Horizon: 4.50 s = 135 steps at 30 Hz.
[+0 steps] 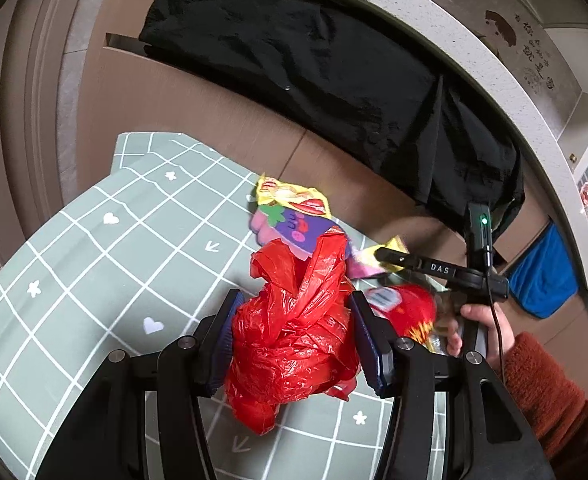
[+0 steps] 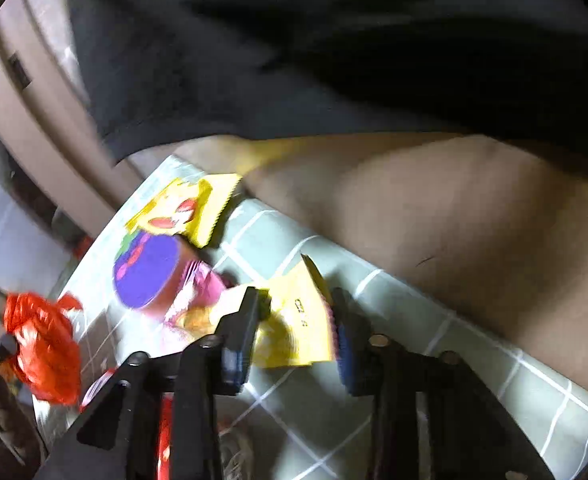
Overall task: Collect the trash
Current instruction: 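Grasp the yellow snack wrapper with the right gripper, then lift the red bag and yellow wrapper and carry both over the yellow bin, then move both tools back to the table, left gripper toward the red can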
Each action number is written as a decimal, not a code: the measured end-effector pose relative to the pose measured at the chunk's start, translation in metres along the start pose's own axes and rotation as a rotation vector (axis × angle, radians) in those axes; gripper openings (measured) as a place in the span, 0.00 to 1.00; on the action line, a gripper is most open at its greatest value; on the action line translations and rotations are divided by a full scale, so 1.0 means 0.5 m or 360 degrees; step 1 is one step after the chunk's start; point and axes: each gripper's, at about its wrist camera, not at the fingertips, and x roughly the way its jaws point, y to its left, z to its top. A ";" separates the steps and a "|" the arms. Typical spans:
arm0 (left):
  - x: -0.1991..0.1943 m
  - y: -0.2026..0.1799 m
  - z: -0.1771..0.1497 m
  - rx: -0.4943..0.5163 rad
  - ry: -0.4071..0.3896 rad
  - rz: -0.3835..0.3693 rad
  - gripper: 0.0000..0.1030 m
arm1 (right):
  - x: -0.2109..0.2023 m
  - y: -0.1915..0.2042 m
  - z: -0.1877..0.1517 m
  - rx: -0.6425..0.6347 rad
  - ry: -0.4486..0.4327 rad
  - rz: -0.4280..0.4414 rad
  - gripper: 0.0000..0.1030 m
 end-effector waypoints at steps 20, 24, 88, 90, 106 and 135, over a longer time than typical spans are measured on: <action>-0.089 -0.371 0.011 0.0466 -0.0308 -0.0091 0.52 | -0.538 0.096 -0.148 -0.0144 -0.0689 -0.0403 0.16; -0.077 -0.473 -0.016 0.0571 -0.0308 -0.0146 0.52 | -0.622 0.065 -0.206 -0.0125 -0.0767 -0.0493 0.16; 0.310 -0.860 -0.212 0.0692 0.0375 -0.0658 0.69 | -0.772 -0.338 -0.509 0.0545 -0.0666 -0.0865 0.37; 0.290 -0.844 -0.204 0.0693 0.0354 -0.0642 0.69 | -0.771 -0.334 -0.514 0.0558 -0.0665 -0.0861 0.37; 0.138 -0.441 -0.102 0.0531 0.0069 -0.0069 0.69 | -0.713 -0.173 -0.451 0.0333 -0.0714 -0.0633 0.37; 0.248 -0.144 0.037 0.0095 0.0234 -0.0321 0.71 | -0.375 0.022 -0.321 0.0156 -0.0303 -0.0407 0.38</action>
